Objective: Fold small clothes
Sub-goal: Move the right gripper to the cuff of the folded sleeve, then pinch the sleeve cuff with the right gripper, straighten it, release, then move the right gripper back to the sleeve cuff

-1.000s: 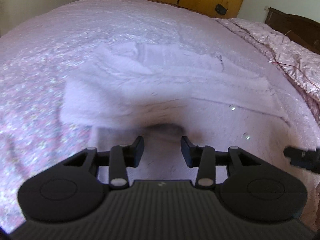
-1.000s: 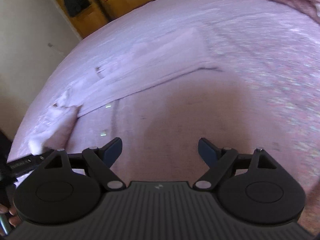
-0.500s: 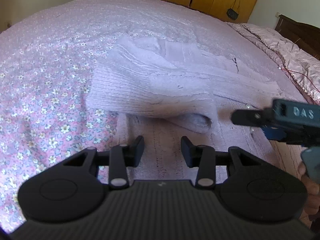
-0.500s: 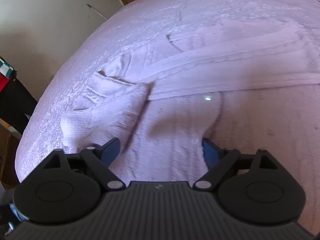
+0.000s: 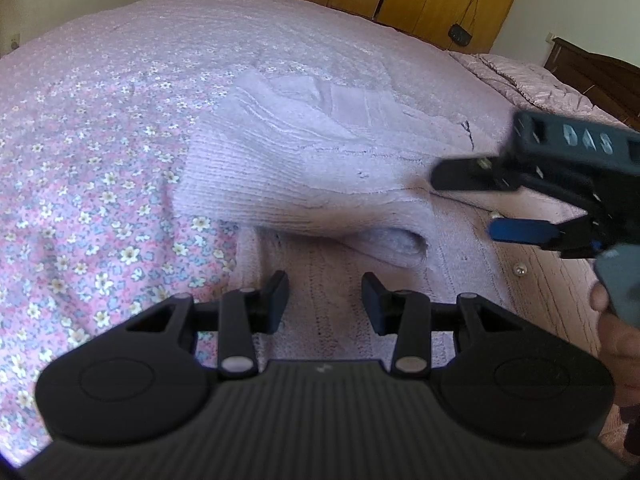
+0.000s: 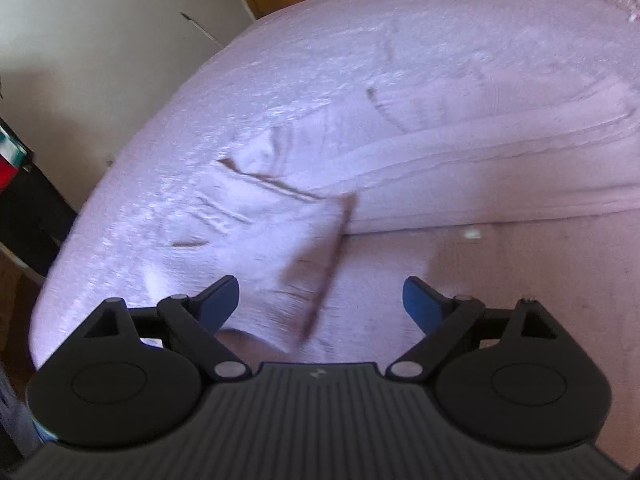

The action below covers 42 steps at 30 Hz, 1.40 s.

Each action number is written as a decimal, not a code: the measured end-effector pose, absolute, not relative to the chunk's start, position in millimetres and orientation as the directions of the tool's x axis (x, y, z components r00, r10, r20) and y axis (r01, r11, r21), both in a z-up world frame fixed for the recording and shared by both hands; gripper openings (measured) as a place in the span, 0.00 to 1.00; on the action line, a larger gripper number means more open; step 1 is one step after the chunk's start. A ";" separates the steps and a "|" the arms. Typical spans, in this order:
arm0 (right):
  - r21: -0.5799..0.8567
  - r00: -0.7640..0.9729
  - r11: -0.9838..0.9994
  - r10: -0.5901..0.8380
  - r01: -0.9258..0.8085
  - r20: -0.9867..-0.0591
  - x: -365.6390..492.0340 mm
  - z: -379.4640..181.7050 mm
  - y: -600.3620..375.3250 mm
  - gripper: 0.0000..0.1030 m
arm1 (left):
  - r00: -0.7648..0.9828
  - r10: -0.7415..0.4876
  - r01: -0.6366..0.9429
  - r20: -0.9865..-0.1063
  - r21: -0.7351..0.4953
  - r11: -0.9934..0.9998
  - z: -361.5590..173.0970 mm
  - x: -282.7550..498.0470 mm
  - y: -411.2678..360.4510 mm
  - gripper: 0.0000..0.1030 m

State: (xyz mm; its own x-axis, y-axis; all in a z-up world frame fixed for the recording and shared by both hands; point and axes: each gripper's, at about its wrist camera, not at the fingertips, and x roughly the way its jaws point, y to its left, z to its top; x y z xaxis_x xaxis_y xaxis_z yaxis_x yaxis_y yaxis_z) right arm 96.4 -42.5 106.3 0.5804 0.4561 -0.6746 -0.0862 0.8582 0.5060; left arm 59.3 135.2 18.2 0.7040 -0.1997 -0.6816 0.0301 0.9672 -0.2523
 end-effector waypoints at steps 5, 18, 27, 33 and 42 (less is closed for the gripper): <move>0.537 0.524 0.834 0.515 -0.124 -0.679 114.3 97.3 -26.1 0.89 | 0.709 -0.202 0.029 -0.675 -0.258 0.966 17.1 57.0 134.4 0.42; 0.372 0.512 0.867 0.497 -0.332 -0.700 157.3 136.5 -19.4 0.11 | 0.703 -0.197 0.005 -0.684 -0.273 0.962 23.6 67.8 134.0 0.42; 0.247 0.669 0.949 0.313 -0.196 -0.673 173.6 159.4 -77.4 0.11 | 0.695 -0.171 0.019 -0.699 -0.221 0.975 23.8 71.5 125.9 0.42; 0.163 0.598 0.969 0.241 -0.183 -0.764 193.2 94.8 -88.0 0.15 | 0.693 -0.154 0.012 -0.704 -0.202 0.979 25.4 73.8 121.0 0.44; 0.178 0.676 0.970 0.244 -0.167 -0.695 155.7 122.8 -84.2 0.58 | 0.698 -0.154 0.012 -0.700 -0.203 0.979 22.2 72.2 122.3 0.44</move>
State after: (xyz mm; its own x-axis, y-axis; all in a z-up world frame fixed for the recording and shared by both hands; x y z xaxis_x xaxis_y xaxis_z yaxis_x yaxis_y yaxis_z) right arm 155.7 -84.2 122.8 0.6760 0.2439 -0.6954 -0.1671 0.9698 0.1776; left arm 72.2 122.3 22.2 0.6975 -0.1538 -0.6999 0.0123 0.9791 -0.2028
